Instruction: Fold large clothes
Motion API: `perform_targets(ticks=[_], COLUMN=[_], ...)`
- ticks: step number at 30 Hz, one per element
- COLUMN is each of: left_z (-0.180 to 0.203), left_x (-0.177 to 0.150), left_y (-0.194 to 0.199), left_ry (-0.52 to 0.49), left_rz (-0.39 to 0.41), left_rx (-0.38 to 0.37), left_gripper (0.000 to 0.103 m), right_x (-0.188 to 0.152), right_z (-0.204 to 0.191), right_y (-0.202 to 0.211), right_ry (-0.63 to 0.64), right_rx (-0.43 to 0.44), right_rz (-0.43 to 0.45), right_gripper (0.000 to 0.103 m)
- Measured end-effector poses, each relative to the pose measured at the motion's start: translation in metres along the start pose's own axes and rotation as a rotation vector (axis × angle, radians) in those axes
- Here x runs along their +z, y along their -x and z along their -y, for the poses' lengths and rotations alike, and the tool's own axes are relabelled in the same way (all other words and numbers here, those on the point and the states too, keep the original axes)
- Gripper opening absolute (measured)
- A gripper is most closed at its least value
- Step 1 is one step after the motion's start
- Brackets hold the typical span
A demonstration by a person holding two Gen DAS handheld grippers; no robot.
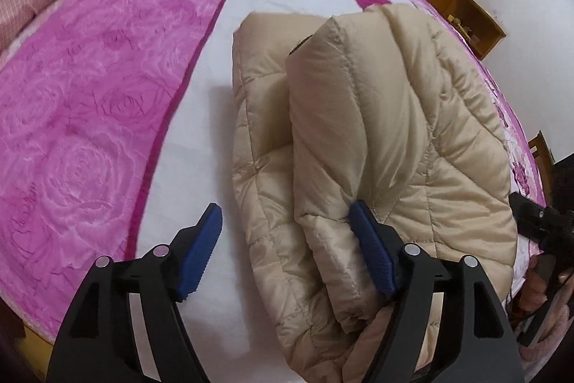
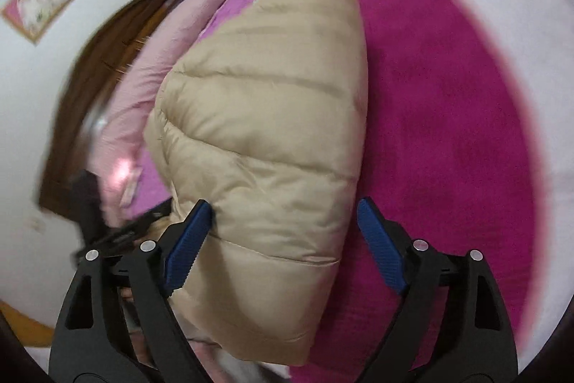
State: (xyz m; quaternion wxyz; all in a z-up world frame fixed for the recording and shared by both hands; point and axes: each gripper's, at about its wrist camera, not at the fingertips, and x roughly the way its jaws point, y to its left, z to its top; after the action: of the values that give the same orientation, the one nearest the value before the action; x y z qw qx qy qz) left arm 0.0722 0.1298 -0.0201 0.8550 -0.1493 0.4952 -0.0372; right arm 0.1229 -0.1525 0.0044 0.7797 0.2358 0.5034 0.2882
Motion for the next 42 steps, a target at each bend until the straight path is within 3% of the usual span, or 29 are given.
perform_targets(ticks=[3, 6, 8, 9, 12, 18, 21, 24, 27, 31, 32, 33, 34, 37, 42], left_z=[-0.009, -0.023, -0.028, -0.028, -0.016, 0.050, 0.084, 0.110, 0.112, 0.106, 0.105, 0.104, 0.104, 0.101, 0.086], left_x=[0.001, 0.000, 0.000, 0.001, 0.012, 0.048, 0.057, 0.045, 0.026, 0.010, 0.010, 0.009, 0.005, -0.002, -0.004], left_y=[-0.009, -0.022, -0.027, -0.028, -0.030, -0.030, -0.028, -0.038, -0.051, -0.048, -0.048, -0.047, -0.043, -0.040, -0.043], left_ry=[0.071, 0.212, 0.250, 0.256, 0.240, 0.090, -0.007, -0.110, -0.132, -0.150, -0.153, -0.157, -0.160, -0.167, -0.131], left_rz=[-0.028, -0.068, -0.068, -0.062, -0.048, -0.023, -0.015, -0.050, -0.089, -0.082, -0.082, -0.080, -0.077, -0.060, -0.057], left_rx=[-0.081, -0.297, -0.396, -0.436, -0.522, -0.582, -0.539, -0.399, -0.319, -0.271, -0.257, -0.238, -0.224, -0.159, -0.107], left_gripper=[0.070, 0.059, 0.054, 0.049, 0.041, 0.036, 0.036, 0.036, 0.042, 0.044, 0.044, 0.044, 0.045, 0.045, 0.045], right_x=[0.002, 0.005, 0.007, 0.008, 0.012, 0.026, 0.028, 0.019, 0.008, -0.013, -0.018, -0.019, -0.022, -0.025, -0.021], right_z=[0.018, 0.023, 0.024, 0.023, 0.026, 0.019, 0.023, 0.035, 0.052, 0.042, 0.036, 0.029, 0.023, 0.018, 0.022], right_y=[-0.019, -0.029, -0.029, -0.025, -0.003, 0.070, 0.096, 0.097, 0.088, 0.109, 0.115, 0.115, 0.112, 0.094, 0.057], right_ry=[-0.074, -0.095, -0.097, -0.090, -0.085, 0.000, 0.028, 0.012, -0.026, 0.014, 0.040, 0.069, 0.101, 0.171, 0.208], right_rx=[0.120, 0.186, 0.215, 0.226, 0.267, 0.192, 0.097, -0.022, -0.115, -0.195, -0.225, -0.252, -0.265, -0.355, -0.381], right_rz=[-0.042, -0.050, -0.036, -0.020, 0.043, 0.225, 0.261, 0.228, 0.152, 0.218, 0.246, 0.265, 0.259, 0.232, 0.216], right_gripper=[0.086, 0.089, 0.084, 0.076, 0.059, 0.055, 0.058, 0.066, 0.068, 0.068, 0.065, 0.049, 0.043, 0.041, 0.043])
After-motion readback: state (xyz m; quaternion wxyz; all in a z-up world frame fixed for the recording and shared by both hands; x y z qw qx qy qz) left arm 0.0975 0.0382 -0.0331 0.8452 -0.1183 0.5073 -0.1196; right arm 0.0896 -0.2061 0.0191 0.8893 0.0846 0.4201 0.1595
